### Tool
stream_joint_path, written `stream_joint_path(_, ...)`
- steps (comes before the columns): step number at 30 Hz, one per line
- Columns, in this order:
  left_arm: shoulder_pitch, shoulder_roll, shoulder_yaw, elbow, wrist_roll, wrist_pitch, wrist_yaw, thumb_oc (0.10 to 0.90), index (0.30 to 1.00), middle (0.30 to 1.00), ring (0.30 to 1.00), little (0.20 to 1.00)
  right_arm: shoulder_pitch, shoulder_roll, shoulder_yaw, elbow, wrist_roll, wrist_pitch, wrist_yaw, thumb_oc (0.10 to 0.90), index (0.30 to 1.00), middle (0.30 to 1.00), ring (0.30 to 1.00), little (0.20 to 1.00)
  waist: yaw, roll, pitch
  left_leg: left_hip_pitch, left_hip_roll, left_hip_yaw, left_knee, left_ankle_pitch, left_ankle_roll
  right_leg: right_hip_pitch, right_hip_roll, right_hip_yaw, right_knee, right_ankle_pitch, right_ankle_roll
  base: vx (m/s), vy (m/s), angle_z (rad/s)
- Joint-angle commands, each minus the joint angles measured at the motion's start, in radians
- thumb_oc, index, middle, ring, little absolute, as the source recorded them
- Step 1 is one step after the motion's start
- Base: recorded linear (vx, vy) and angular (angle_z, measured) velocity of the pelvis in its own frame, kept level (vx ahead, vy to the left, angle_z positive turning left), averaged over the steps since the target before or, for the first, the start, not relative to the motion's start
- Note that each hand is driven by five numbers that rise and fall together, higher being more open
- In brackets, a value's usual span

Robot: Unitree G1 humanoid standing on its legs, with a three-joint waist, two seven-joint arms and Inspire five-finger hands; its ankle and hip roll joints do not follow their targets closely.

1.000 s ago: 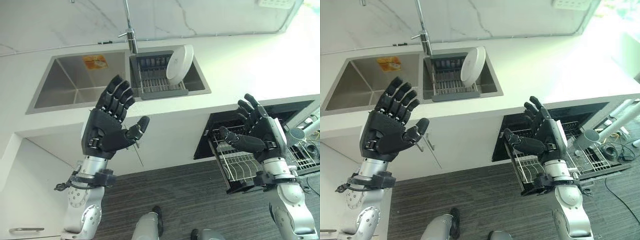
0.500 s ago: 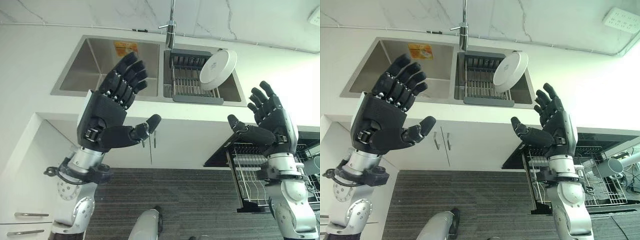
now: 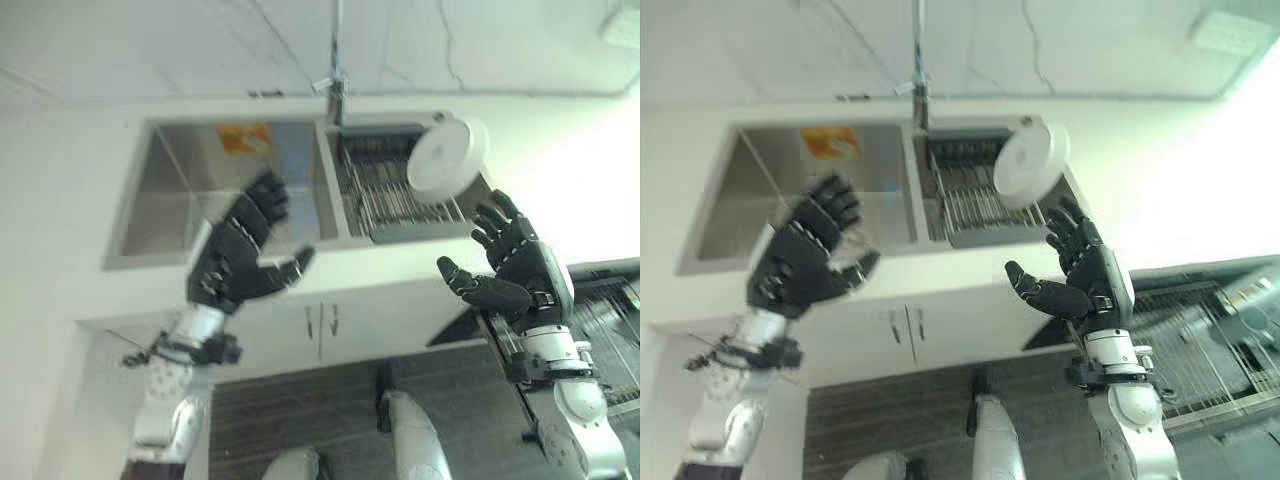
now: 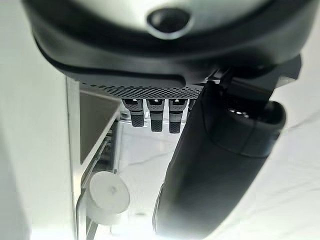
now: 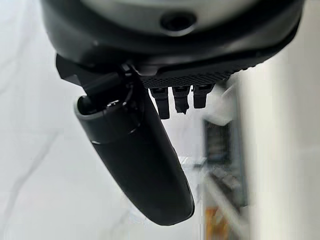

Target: Place the dishes in the dishwasher.

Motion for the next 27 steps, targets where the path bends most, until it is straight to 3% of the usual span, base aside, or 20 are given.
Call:
stream_joint_path(1, -0.148, 0.065, 0.035, -0.129, 0.011, -0.116, -0.007, 0.800, 0.900, 0.900, 0.900, 0.900, -0.152, 0.022, -0.074, -0.035, 0.097, -0.106, 0.015, 0.800, 0.900, 0.900, 0.900, 0.900, -0.001, -0.021, -0.094, -0.092, 0.065, -0.005, -0.051, 0.025, -0.051, 0.075, -0.070, 0.027, -0.015, -0.139, 0.195, 0.11, -0.108, 0.34)
stream_joint_path(6, -0.124, 0.055, 0.045, -0.131, 0.005, -0.112, -0.019, 0.800, 0.900, 0.900, 0.900, 0.900, -0.142, 0.076, -0.073, -0.037, 0.098, -0.079, 0.004, 0.800, 0.900, 0.900, 0.900, 0.900, -0.009, -0.012, -0.105, -0.076, 0.085, -0.005, -0.051, 0.018, -0.068, 0.074, -0.070, 0.026, -0.015, -0.140, 0.194, 0.10, -0.082, -0.03)
stream_joint_path(13, -0.127, 0.061, 0.031, -0.134, -0.001, -0.130, -0.028, 0.800, 0.900, 0.900, 0.900, 0.900, -0.151, 0.061, -0.085, -0.040, 0.061, -0.045, -0.051, 0.800, 0.900, 0.900, 0.900, 0.900, -0.019, -0.015, -0.108, -0.070, 0.099, -0.008, -0.051, 0.014, -0.079, 0.073, -0.062, 0.022, -0.015, -0.144, 0.190, 0.04, -0.040, 0.02)
stream_joint_path(27, -0.165, 0.083, 0.002, -0.113, 0.007, -0.127, -0.024, 0.800, 0.900, 0.900, 0.900, 0.900, -0.200, 0.038, -0.157, 0.054, 0.043, -0.098, -0.204, 0.800, 0.900, 0.900, 0.900, 0.900, -0.037, -0.019, -0.111, -0.046, 0.111, 0.006, -0.051, 0.002, -0.081, 0.086, -0.047, 0.030, -0.015, -0.147, 0.182, 0.01, -0.004, 0.00)
